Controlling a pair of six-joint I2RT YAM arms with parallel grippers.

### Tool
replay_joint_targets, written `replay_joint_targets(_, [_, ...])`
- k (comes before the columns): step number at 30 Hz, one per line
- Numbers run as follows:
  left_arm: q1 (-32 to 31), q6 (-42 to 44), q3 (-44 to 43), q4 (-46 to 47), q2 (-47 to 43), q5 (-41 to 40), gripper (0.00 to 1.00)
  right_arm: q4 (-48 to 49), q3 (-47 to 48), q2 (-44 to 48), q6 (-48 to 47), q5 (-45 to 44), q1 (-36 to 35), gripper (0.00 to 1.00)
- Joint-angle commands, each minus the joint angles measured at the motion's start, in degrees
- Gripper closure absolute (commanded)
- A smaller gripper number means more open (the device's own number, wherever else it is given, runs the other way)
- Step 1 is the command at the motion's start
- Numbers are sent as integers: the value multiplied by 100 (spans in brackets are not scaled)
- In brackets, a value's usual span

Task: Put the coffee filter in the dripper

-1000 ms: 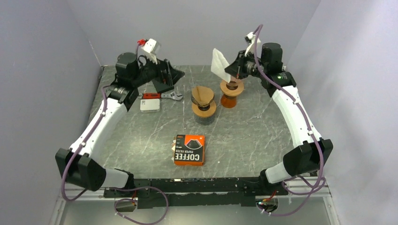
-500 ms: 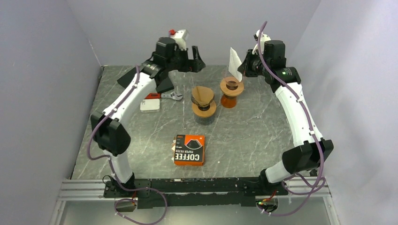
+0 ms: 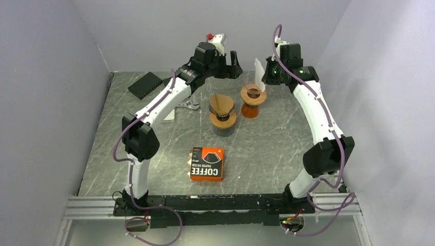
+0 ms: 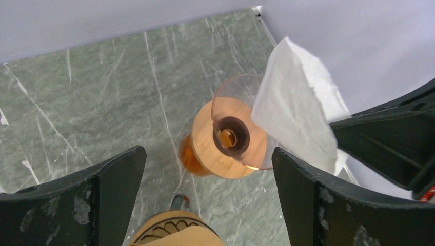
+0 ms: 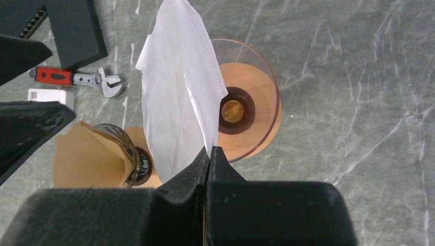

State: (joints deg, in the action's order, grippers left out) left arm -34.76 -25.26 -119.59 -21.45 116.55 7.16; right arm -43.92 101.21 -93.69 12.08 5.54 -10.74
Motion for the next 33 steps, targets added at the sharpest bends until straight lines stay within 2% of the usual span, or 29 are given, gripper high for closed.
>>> replay_joint_targets(1, [-39,-215,-238,478,38,-109,0,-87,404,-131,-100,-227,-4,100])
replay_joint_targets(7, [-199,-191,-688,464,369,200,2,-109,521,-285,-61,-203,-6,100])
replay_joint_targets(13, [-423,54,-1100,289,722,71,0,-169,611,-459,-40,-107,-7,100])
replay_joint_targets(22, [-479,198,-907,501,691,-3,0,-242,703,-654,-4,-46,-6,94])
replay_joint_targets(30, [-514,671,-1217,117,938,-282,2,-222,716,-708,23,63,-7,91])
replay_joint_targets(33, [-513,752,-1165,226,928,-127,1,-197,708,-698,32,121,-2,91])
